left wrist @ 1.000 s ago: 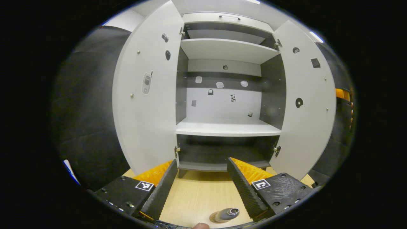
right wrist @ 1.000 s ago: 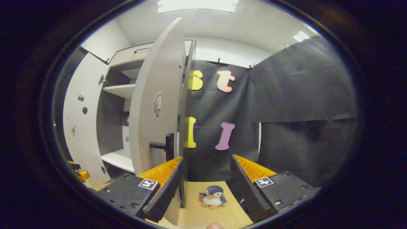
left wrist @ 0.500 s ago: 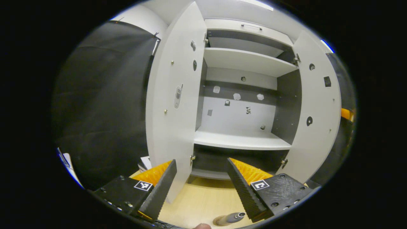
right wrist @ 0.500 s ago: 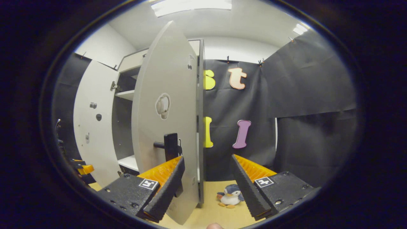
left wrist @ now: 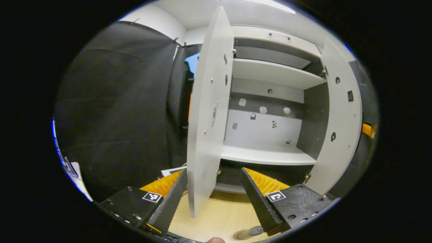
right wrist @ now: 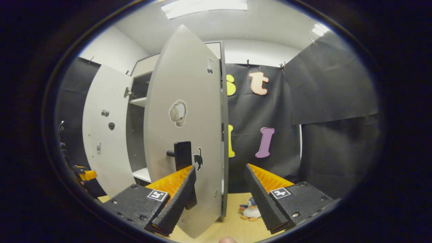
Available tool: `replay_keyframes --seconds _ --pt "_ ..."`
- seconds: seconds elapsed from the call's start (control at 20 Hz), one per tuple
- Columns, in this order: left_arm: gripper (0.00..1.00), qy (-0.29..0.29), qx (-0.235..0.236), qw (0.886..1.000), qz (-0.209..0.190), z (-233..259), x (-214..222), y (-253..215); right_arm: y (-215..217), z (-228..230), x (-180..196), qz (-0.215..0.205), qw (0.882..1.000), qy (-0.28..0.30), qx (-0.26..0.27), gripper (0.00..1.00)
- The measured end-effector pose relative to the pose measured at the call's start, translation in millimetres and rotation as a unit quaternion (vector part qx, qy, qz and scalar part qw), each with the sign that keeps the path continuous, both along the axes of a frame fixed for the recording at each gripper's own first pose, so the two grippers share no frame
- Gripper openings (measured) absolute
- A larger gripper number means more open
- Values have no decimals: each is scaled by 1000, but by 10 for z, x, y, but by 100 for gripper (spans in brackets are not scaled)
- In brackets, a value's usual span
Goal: Grasp the bottle in the cabinet with the left hand and place it on the coaster, then close the right door with the right hand and the left door with the left hand.
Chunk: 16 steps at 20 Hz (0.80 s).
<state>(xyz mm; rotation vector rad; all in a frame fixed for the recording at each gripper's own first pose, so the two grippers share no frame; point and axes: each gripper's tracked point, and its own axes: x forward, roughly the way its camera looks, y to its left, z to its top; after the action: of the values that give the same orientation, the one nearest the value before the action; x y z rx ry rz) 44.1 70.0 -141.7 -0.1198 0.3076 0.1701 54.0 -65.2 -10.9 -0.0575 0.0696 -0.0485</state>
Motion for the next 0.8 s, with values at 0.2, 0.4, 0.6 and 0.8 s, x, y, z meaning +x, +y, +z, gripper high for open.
replay_keyframes --seconds 0.2,0.4,0.6,0.8 --pt "100 -8 11 1000 16 164 -33 258 168 -19 62 9 1000 2 -6 95" --pt "98 -14 43 999 30 320 -37 507 240 -33 167 -1 1000 -3 -5 90" --pt "96 -21 69 997 38 508 -29 716 374 -47 290 1 1000 -2 10 91" --pt "100 -25 65 996 51 603 41 962 669 -100 403 29 999 2 17 90"
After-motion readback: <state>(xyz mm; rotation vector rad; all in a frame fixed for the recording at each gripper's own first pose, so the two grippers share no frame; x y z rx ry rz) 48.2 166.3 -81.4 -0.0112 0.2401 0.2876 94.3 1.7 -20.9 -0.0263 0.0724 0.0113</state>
